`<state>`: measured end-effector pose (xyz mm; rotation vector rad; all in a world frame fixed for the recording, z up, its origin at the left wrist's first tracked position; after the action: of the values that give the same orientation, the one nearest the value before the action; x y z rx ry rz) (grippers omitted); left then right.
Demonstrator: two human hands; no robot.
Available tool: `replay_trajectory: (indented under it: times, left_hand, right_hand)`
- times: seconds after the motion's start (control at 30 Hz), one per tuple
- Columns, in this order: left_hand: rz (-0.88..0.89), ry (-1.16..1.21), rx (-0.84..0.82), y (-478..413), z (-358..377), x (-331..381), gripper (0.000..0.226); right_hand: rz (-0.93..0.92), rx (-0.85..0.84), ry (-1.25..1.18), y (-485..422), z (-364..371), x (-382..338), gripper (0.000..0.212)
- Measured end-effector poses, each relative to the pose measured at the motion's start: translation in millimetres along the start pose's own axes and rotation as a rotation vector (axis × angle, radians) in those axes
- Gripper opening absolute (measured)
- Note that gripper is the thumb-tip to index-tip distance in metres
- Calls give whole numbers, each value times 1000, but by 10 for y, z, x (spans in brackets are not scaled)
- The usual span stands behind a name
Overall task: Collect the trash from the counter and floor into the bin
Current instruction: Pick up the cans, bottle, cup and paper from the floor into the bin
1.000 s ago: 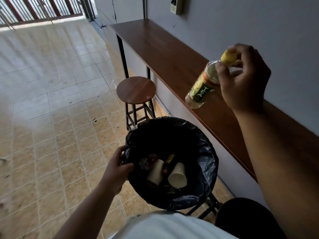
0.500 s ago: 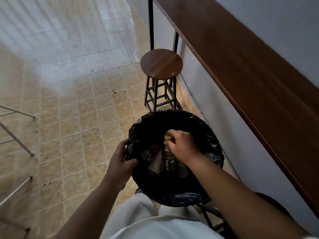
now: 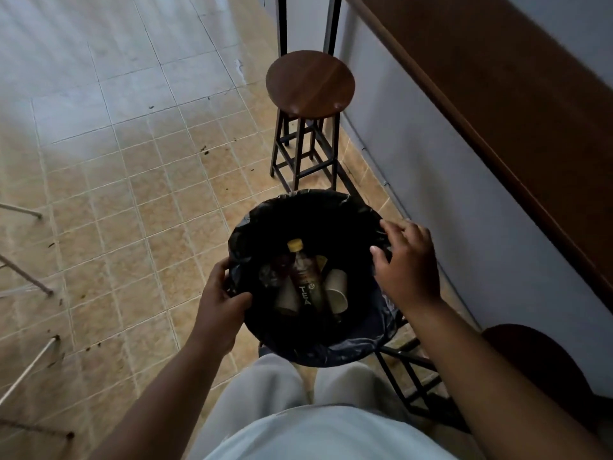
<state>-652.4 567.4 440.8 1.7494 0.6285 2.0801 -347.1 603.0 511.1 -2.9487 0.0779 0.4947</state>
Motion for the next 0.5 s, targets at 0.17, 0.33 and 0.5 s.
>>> replay_trajectory:
  times: [0.17,0.33,0.5]
  left_hand:
    - [-21,-23,11,-289,-196,-158,66]
    - [-64,-48,97,-583,-428,-600,68]
    - [-142,-70,194,-1091,-735,-1483,66]
  right_hand:
    - [283,-199,-159,115,541,321,51]
    - [318,-290,-225,44,1202,387,46]
    - [271,-388,-267,32,2366,574,50]
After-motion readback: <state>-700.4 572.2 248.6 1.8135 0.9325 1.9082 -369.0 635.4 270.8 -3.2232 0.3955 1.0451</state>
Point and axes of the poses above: each hand's wrist, its own y-axis away from the middle knuckle, its own z-axis out of the palm, x = y × z, the point moved 9 cm from there along -y, towards the middle knuckle, and after that the axes turned 4 degrees about -z, right-handed, at the moved point
